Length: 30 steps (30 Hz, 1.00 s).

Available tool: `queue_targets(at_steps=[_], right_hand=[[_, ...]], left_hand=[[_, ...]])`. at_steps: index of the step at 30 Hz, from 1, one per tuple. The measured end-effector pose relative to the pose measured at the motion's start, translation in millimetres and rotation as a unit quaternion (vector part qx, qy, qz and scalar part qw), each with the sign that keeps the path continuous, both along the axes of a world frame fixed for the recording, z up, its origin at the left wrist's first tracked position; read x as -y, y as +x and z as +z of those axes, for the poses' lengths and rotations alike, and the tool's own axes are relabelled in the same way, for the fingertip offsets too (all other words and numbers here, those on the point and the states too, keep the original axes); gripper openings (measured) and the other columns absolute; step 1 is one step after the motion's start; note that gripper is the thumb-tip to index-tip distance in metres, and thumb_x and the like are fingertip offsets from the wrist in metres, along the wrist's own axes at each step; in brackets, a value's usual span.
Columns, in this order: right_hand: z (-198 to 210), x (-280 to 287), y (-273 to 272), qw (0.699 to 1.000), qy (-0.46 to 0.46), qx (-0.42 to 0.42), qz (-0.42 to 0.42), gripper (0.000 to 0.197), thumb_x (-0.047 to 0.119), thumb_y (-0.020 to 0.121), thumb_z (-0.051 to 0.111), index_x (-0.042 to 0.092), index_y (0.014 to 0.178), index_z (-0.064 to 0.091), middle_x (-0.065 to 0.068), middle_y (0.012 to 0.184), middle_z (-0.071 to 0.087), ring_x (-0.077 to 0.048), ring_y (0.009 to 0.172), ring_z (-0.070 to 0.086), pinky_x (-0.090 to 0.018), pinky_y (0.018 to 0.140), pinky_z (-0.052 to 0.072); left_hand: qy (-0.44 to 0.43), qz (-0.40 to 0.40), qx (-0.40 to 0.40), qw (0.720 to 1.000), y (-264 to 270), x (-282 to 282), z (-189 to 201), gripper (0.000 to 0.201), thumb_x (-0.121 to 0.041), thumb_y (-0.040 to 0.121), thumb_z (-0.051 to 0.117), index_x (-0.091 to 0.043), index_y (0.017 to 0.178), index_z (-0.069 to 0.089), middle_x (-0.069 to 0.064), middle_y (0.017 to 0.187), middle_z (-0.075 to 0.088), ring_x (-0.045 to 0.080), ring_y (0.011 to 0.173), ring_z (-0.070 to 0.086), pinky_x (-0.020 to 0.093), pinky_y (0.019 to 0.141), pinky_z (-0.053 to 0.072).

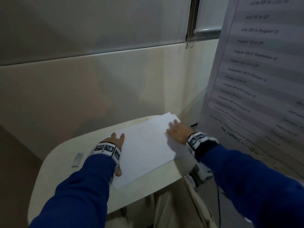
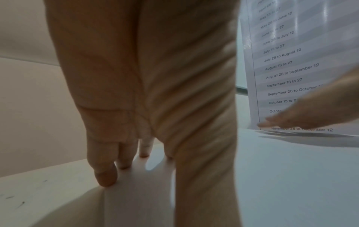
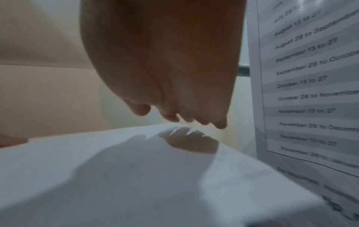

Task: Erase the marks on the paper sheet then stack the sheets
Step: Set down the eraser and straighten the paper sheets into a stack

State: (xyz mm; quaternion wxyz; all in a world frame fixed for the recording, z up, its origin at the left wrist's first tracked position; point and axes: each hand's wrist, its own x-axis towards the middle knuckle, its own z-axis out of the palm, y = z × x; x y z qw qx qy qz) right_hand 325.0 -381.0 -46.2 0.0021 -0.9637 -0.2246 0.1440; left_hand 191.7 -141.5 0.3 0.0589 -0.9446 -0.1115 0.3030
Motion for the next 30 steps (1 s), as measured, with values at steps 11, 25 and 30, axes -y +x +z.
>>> queue_targets(at_steps=[11, 25, 30], right_hand=[[10, -113, -55, 0.945, 0.009, -0.038, 0.326, 0.056, 0.034, 0.097, 0.027, 0.003, 0.137, 0.052, -0.026, 0.153, 0.032, -0.054, 0.138, 0.028, -0.069, 0.104, 0.032], [9, -131, -37, 0.973, -0.012, -0.094, 0.209, 0.058, 0.039, 0.104, 0.036, 0.021, 0.157, 0.02, -0.007, 0.165, 0.003, -0.033, 0.151, 0.001, -0.059, 0.12, 0.008], [7, -56, 23, 0.997, -0.036, 0.021, -0.07, 0.076, 0.059, 0.096, 0.026, 0.008, 0.152, 0.026, -0.014, 0.16, 0.02, -0.033, 0.145, 0.024, -0.046, 0.117, 0.025]], left_hand=[[0.004, 0.007, 0.031, 0.999, 3, 0, -1, 0.143, -0.036, 0.064, 0.093, -0.022, 0.159, -0.012, 0.014, 0.165, -0.012, 0.036, 0.151, 0.013, 0.047, 0.118, 0.027], [-0.007, 0.013, 0.055, 0.998, 1, -1, -3, 0.124, -0.03, 0.077, 0.085, -0.019, 0.16, -0.007, 0.016, 0.164, 0.0, 0.037, 0.149, 0.018, 0.047, 0.117, 0.03], [-0.01, 0.01, 0.011, 1.0, 0, -2, -2, 0.145, -0.036, 0.065, 0.093, -0.02, 0.158, -0.017, 0.015, 0.165, -0.015, 0.036, 0.152, 0.007, 0.048, 0.121, 0.024]])
